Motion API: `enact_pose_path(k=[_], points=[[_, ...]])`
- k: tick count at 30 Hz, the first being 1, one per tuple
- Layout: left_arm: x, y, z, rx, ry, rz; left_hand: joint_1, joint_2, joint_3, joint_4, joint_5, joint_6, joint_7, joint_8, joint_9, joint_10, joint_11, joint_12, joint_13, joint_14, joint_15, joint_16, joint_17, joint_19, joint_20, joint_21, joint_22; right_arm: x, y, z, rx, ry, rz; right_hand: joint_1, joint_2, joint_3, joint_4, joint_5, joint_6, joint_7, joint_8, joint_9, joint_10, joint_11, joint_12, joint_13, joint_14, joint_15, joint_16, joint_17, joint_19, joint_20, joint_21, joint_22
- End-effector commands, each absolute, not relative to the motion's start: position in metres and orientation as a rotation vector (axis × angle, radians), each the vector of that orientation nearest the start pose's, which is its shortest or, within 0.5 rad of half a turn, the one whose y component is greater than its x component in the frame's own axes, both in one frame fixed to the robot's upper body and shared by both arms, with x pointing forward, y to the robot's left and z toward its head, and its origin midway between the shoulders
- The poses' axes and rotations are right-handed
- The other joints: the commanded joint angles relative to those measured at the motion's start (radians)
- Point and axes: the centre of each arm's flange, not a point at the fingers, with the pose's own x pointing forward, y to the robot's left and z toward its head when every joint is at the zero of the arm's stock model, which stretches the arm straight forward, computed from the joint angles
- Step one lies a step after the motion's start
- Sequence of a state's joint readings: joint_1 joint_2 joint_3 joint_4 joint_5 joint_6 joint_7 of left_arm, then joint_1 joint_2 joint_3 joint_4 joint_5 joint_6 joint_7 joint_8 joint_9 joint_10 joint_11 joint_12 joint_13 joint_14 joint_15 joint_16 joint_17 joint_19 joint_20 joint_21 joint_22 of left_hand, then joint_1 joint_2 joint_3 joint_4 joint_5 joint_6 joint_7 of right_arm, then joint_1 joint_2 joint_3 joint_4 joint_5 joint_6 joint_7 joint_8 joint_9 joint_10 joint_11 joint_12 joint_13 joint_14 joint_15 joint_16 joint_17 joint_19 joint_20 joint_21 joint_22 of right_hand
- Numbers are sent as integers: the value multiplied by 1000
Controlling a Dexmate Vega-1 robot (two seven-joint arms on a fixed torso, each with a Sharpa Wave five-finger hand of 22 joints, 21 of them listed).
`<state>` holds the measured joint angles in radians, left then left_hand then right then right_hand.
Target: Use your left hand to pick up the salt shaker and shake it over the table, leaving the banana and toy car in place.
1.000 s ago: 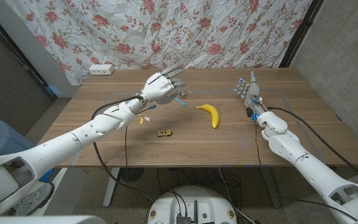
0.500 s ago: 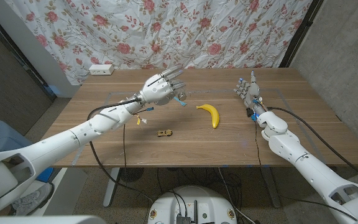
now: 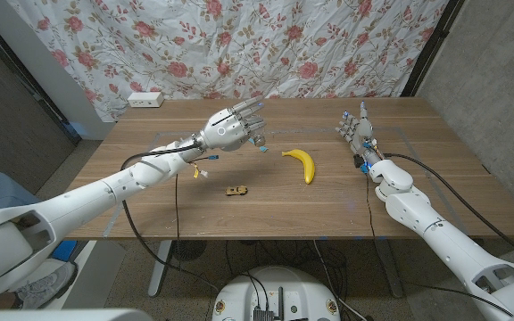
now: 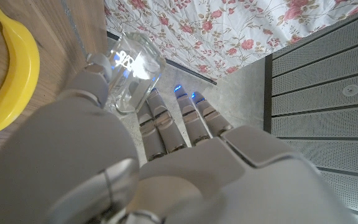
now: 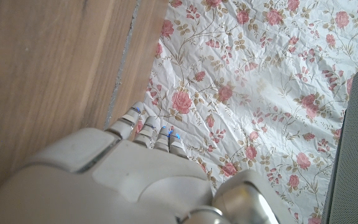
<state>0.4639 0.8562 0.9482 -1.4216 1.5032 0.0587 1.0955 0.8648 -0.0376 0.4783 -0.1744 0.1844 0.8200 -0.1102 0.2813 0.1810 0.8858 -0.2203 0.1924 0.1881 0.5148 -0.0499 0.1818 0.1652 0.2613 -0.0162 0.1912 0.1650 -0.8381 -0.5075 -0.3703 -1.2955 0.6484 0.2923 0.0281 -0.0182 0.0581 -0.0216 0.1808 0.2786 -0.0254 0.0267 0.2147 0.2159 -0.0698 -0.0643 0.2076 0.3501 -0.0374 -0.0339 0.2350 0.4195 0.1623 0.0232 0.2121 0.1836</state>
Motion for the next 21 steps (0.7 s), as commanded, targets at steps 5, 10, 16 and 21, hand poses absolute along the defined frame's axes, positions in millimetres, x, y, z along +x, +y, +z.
enact_pose_path(k=[5, 10, 16, 21], points=[[573, 198, 36, -2349, 2315, -588, 34, 37, -8, 2, 8, 11, -22, 0, 24, -5, -4, 0, 4, 10, -159, 0, 5, -9, -1, -4, 4, 653, -291, -27, 43, -594, 203, 0, 102, -1, 6, 7, -1, 8, 3, 4, -5, -1, 8, 4, -7, -35, 4, 5, 5, -1, 6, 5], [574, 196, 40, -2337, 2305, -589, 36, 39, -9, 2, 8, 11, -24, -1, 25, -9, -4, -1, 4, 9, -158, 0, 5, -10, 0, -4, 4, 653, -291, -27, 43, -594, 203, 0, 102, -1, 6, 7, 0, 8, 4, 4, -5, -1, 7, 3, -6, -34, 4, 5, 5, -1, 6, 5], [576, 193, 43, -2316, 2286, -560, 37, 40, -10, 2, 8, 9, -24, -3, 25, -12, -4, -1, 4, 9, -158, 0, 6, -11, 0, -5, 4, 653, -291, -27, 43, -594, 203, 0, 102, -1, 6, 7, 0, 8, 4, 4, -6, -1, 7, 3, -6, -35, 4, 5, 5, -1, 6, 5], [576, 191, 45, -2300, 2271, -551, 37, 41, -12, 3, 8, 8, -27, -4, 25, -15, -4, -2, 4, 8, -158, 0, 6, -11, 0, -4, 4, 653, -291, -27, 43, -594, 203, 0, 102, -1, 6, 7, 0, 8, 4, 4, -6, -1, 7, 3, -6, -35, 4, 5, 6, -1, 6, 5]])
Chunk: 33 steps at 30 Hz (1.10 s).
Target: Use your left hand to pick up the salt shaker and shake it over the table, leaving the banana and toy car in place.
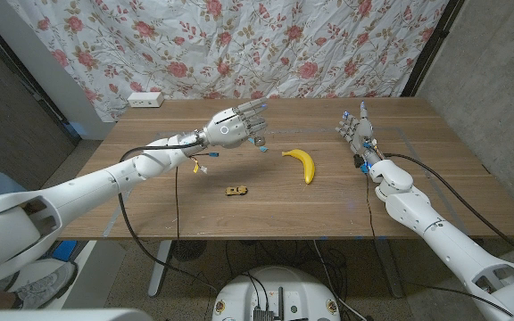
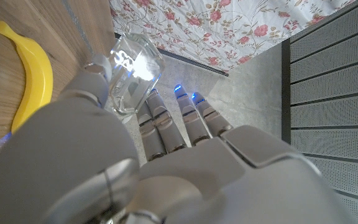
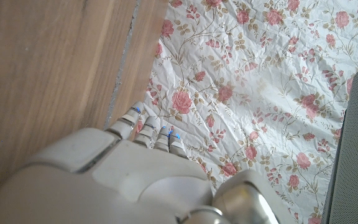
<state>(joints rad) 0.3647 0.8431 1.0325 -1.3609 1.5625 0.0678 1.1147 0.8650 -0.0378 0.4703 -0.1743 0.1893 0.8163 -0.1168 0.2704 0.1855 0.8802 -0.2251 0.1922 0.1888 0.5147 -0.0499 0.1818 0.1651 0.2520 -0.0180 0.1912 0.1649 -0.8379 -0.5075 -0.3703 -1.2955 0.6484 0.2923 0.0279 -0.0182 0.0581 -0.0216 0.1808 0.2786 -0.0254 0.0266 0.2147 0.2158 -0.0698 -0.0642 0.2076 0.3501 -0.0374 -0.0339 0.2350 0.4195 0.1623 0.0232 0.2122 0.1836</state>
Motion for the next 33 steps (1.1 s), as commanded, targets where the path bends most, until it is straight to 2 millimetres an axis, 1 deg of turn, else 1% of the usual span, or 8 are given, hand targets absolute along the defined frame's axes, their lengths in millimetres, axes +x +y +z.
enact_pose_path(k=[1, 8, 13, 20, 33], points=[[577, 191, 47, -2297, 2269, -550, 37, 42, -4, 3, 3, 12, -21, 7, 21, -10, 0, -1, 3, 8, -158, 0, 6, -2, 1, -5, 4, 653, -291, -27, 43, -594, 203, 0, 102, -1, 6, 7, -1, 7, 3, 4, -7, -2, 7, 3, -5, -34, 4, 5, 6, -1, 6, 5], [579, 195, 62, -2294, 2241, -588, 36, 43, -6, 4, 3, 11, -25, 5, 21, -13, 0, -1, 4, 7, -158, -1, 6, -1, 1, -4, 4, 653, -291, -27, 42, -594, 203, 0, 102, -1, 6, 7, -1, 9, 3, 4, -5, -1, 7, 4, -6, -34, 4, 5, 5, -1, 6, 5], [577, 196, 64, -2286, 2236, -589, 37, 46, -8, 4, 3, 8, -28, 3, 22, -15, 0, -1, 4, 6, -158, 0, 6, -4, 1, -5, 4, 653, -291, -27, 43, -594, 203, 0, 102, -1, 6, 7, -1, 9, 3, 4, -6, -1, 7, 4, -5, -34, 4, 5, 5, -1, 6, 5], [577, 196, 58, -2282, 2234, -535, 37, 47, -10, 4, 3, 7, -30, 2, 22, -18, 0, -1, 4, 5, -159, -1, 6, -5, 0, -5, 4, 653, -291, -27, 43, -594, 203, 0, 102, -1, 6, 7, -1, 8, 3, 4, -6, -1, 7, 4, -6, -34, 4, 5, 5, -1, 6, 5], [576, 190, 37, -2289, 2267, -451, 38, 50, -14, 5, 3, 7, -34, 0, 23, -25, 0, -2, 4, 3, -158, -1, 6, -5, 0, -5, 4, 653, -291, -27, 43, -594, 203, 0, 102, -1, 6, 7, 0, 9, 4, 4, -6, -1, 7, 4, -7, -35, 4, 5, 5, -1, 6, 5]])
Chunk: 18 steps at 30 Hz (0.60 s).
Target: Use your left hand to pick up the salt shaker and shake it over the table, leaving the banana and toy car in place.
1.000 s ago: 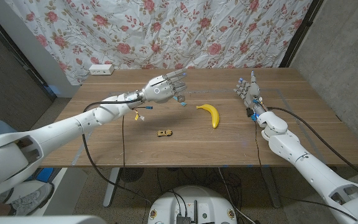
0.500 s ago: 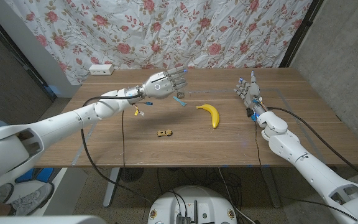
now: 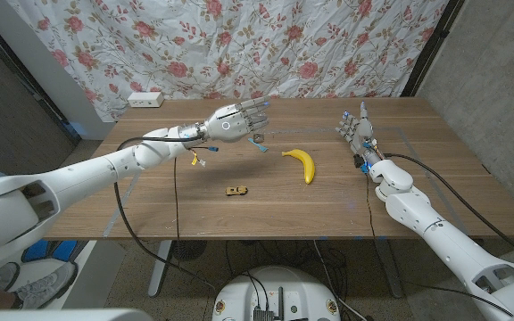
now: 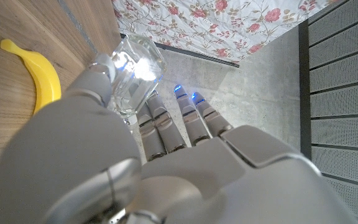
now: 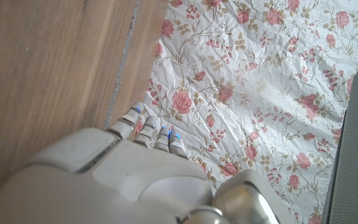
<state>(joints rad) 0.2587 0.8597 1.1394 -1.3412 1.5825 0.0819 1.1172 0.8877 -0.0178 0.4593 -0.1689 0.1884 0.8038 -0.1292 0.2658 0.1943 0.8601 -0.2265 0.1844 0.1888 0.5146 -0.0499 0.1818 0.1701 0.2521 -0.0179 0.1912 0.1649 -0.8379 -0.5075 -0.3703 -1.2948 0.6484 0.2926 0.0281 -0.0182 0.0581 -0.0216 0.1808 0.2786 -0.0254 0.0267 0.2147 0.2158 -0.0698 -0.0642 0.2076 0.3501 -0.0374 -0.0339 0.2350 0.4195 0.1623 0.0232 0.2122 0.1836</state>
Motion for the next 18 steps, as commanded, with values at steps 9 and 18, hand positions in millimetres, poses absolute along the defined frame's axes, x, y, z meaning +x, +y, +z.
enact_pose_path(k=[9, 18], points=[[574, 187, 20, -2290, 2285, -395, 16, 33, -5, -1, 4, 17, -23, 2, 14, -9, 1, 5, 4, 2, -158, -1, 2, -5, 0, -5, 4, 653, -291, -27, 43, -594, 203, 0, 102, -1, 6, 7, 0, 9, 4, 4, -4, -2, 8, 4, -6, -33, 4, 5, 5, -1, 6, 5], [569, 184, 4, -2289, 2309, -364, 18, 36, -7, -1, 4, 16, -22, 1, 15, -12, 1, 5, 4, 1, -158, -1, 2, -6, 0, -5, 4, 653, -291, -27, 43, -594, 203, 0, 102, -1, 6, 7, -1, 9, 3, 4, -5, -2, 7, 4, -6, -36, 4, 5, 6, -1, 6, 5]])
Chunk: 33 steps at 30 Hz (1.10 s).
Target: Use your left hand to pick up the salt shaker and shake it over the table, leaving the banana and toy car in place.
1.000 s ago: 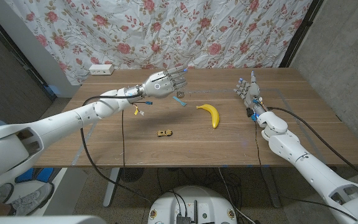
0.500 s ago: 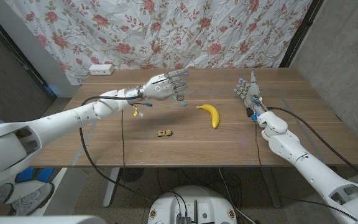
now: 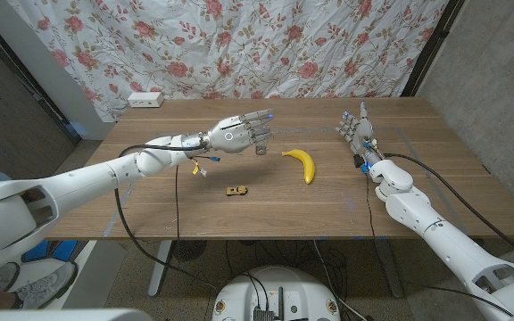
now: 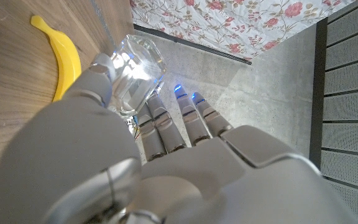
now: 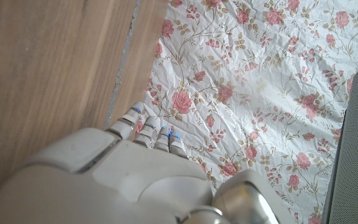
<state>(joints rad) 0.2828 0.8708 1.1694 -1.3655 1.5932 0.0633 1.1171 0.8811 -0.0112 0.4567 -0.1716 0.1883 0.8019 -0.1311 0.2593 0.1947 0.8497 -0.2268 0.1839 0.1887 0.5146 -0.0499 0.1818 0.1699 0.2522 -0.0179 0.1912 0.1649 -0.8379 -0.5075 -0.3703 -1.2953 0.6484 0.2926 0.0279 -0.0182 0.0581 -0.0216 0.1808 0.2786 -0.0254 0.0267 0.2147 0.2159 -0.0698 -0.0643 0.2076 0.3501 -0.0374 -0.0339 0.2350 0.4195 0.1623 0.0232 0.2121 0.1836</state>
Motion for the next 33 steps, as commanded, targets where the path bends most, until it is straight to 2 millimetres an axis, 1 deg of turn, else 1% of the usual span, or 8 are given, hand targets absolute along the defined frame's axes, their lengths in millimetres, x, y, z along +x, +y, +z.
enact_pose_path(k=[1, 10, 16, 25, 33], points=[[569, 183, 2, -2290, 2314, -363, 25, 30, -4, 2, 4, 18, -21, 7, 14, -2, 2, 6, 4, 1, -158, -1, 2, -7, 0, -5, 4, 653, -291, -27, 43, -594, 203, 0, 102, -1, 6, 7, 0, 9, 4, 4, -5, -2, 7, 4, -5, -35, 4, 5, 5, -1, 6, 5], [562, 178, -15, -2275, 2343, -320, 26, 34, -6, 2, 4, 12, -17, 4, 15, -6, 2, 6, 4, 0, -157, -1, 2, -9, 1, -5, 4, 654, -291, -27, 42, -594, 203, 0, 102, -1, 6, 7, -1, 8, 3, 4, -6, -1, 7, 4, -5, -34, 4, 5, 5, -1, 6, 5], [560, 176, -19, -2274, 2347, -308, 26, 36, -7, 2, 4, 12, -18, 3, 15, -9, 2, 5, 4, -2, -157, -1, 2, -10, 2, -5, 4, 654, -291, -27, 43, -594, 203, 0, 102, -1, 6, 7, -1, 9, 3, 4, -5, -1, 7, 4, -6, -35, 4, 5, 5, -1, 6, 5], [559, 176, -18, -2280, 2344, -320, 27, 37, -9, 2, 3, 9, -17, 1, 15, -12, 2, 5, 4, -4, -156, -1, 1, -11, 2, -5, 4, 654, -291, -27, 43, -594, 203, 0, 102, -1, 6, 7, -1, 9, 4, 4, -6, 0, 7, 4, -5, -35, 4, 5, 5, -1, 6, 5], [560, 176, -8, -2264, 2340, -351, 28, 39, -11, 2, 3, 9, -17, 0, 15, -15, 2, 6, 5, -6, -157, -2, 1, -11, 1, -5, 4, 654, -291, -27, 42, -594, 203, 0, 102, -1, 6, 7, 0, 9, 4, 4, -6, 0, 7, 4, -6, -33, 4, 5, 5, -1, 6, 5]])
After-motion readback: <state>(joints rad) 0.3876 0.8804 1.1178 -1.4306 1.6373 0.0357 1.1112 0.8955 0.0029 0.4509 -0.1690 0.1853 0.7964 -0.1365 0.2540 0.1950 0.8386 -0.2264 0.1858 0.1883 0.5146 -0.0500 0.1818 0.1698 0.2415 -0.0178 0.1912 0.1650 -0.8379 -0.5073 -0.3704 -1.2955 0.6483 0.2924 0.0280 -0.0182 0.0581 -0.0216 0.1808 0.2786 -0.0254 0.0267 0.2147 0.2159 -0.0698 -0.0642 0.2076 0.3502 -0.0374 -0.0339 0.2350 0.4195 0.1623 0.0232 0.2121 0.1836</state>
